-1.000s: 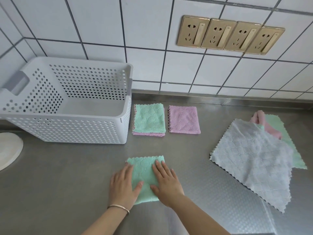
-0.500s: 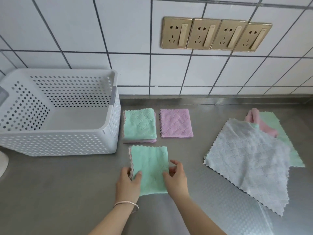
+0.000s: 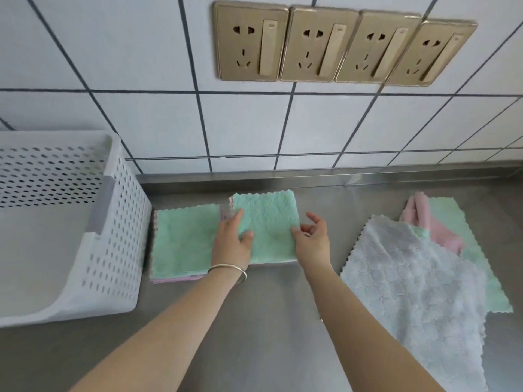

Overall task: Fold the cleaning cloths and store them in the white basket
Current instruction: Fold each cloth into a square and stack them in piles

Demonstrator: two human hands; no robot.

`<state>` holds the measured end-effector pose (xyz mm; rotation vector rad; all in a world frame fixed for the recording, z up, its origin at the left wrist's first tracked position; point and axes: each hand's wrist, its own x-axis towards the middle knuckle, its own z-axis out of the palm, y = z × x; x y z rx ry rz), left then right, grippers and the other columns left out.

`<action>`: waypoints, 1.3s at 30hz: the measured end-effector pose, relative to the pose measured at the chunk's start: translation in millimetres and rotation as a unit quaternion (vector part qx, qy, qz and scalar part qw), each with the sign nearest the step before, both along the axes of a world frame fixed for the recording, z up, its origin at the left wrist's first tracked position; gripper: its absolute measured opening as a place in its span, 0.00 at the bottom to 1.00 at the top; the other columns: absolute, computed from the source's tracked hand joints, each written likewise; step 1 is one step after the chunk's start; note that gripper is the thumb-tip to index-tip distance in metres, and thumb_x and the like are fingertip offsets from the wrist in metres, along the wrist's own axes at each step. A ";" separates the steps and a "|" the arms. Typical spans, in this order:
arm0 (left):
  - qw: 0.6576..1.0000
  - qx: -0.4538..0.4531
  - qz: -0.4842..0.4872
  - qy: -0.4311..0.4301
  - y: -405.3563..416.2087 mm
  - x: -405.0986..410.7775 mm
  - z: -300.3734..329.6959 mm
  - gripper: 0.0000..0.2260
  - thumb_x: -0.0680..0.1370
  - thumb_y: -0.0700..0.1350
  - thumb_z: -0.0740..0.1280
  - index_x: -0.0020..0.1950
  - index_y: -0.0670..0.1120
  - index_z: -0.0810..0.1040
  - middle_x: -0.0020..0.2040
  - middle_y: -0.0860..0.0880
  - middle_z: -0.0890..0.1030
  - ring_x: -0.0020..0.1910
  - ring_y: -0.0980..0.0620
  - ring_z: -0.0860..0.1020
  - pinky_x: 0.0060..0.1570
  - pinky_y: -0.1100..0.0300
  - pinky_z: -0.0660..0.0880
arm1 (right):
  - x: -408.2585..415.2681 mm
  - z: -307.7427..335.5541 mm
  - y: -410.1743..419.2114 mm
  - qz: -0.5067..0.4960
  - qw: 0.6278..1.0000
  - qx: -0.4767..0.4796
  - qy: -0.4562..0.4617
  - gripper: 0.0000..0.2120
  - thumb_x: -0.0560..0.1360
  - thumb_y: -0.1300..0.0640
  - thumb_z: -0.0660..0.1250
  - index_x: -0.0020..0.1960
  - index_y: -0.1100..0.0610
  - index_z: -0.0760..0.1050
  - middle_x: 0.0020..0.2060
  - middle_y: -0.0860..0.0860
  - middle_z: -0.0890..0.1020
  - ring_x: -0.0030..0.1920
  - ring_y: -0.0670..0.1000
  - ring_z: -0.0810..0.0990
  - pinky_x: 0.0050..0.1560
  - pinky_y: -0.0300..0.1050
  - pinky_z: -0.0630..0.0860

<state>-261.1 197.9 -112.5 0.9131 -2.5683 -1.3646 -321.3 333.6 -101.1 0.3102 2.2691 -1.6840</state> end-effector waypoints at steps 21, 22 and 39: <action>0.883 -0.365 -0.290 0.060 53.7 31.1 -9.7 0.25 0.60 0.46 0.74 0.57 0.47 0.76 0.62 0.44 0.75 0.58 0.41 0.75 0.54 0.49 0.76 | 68.6 -42.5 82.0 0.103 0.895 0.316 0.299 0.15 0.68 0.58 0.61 0.55 0.55 0.72 0.45 0.52 0.79 0.47 0.50 0.70 0.44 0.44 0.73; 0.872 -0.360 -0.324 0.069 65.8 38.7 -9.1 0.25 0.60 0.48 0.74 0.55 0.48 0.77 0.60 0.46 0.76 0.57 0.43 0.77 0.53 0.50 0.77 | 86.2 -44.5 101.2 0.100 0.884 0.330 0.316 0.14 0.68 0.56 0.60 0.54 0.54 0.72 0.44 0.52 0.79 0.46 0.49 0.70 0.45 0.40 0.70; 0.746 -0.418 -0.519 -0.011 174.1 47.6 -19.6 0.19 0.51 0.55 0.77 0.39 0.53 0.80 0.39 0.57 0.80 0.38 0.55 0.80 0.38 0.61 0.77 | 112.8 -66.3 196.4 0.126 0.823 0.454 0.317 0.11 0.68 0.60 0.59 0.28 0.55 0.73 0.28 0.48 0.74 0.28 0.51 0.74 0.21 0.40 0.68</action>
